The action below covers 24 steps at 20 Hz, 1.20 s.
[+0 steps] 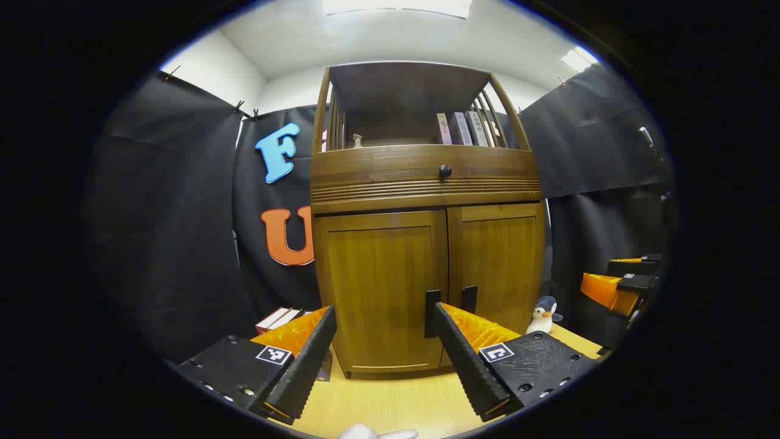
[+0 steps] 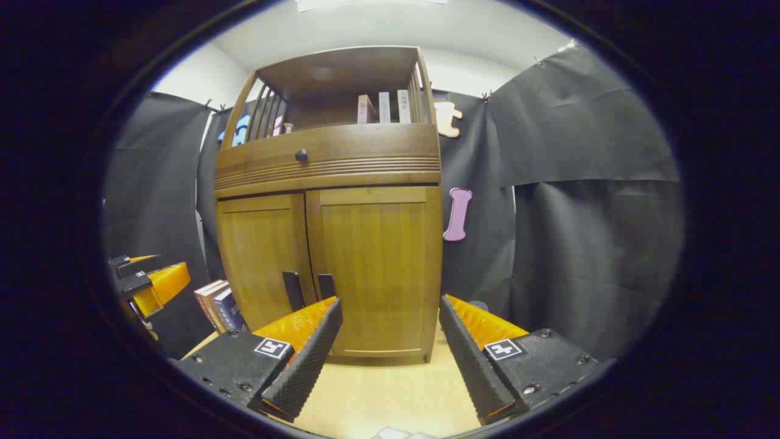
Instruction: Open the right door of the double-door shoe cabinet with the right hand, and open the left door with the left hand.
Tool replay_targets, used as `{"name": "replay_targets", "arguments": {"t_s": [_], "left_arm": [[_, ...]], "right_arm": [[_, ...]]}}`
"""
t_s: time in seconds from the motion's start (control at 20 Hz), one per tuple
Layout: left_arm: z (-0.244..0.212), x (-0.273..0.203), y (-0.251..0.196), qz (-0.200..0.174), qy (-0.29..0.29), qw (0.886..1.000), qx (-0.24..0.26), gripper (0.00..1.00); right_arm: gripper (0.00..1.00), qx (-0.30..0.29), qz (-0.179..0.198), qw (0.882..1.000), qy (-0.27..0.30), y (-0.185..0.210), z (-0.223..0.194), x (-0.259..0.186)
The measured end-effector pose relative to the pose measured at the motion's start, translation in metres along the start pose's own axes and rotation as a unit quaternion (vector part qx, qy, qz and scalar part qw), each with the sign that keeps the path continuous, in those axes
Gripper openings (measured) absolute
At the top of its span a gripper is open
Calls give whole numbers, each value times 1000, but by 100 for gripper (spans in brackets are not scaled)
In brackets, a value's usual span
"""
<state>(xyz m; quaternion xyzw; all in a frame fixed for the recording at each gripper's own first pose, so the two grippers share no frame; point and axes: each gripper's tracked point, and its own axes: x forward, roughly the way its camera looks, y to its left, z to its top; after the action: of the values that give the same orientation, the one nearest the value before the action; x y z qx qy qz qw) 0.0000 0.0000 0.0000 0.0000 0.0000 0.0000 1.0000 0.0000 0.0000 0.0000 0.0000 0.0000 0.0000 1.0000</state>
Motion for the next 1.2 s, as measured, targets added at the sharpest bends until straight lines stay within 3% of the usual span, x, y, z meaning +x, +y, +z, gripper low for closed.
{"name": "replay_targets", "arguments": {"t_s": [0.65, 1.2], "left_arm": [[-6, -2, 13, 10, 4, 1000, -4, 96], [-10, -16, 36, 12, 4, 1000, -5, 96]], "right_arm": [[100, -22, 5, 1000, 0, 6, 0, 1], [100, -38, -1, 999, 24, 21, -35, 43]]}}
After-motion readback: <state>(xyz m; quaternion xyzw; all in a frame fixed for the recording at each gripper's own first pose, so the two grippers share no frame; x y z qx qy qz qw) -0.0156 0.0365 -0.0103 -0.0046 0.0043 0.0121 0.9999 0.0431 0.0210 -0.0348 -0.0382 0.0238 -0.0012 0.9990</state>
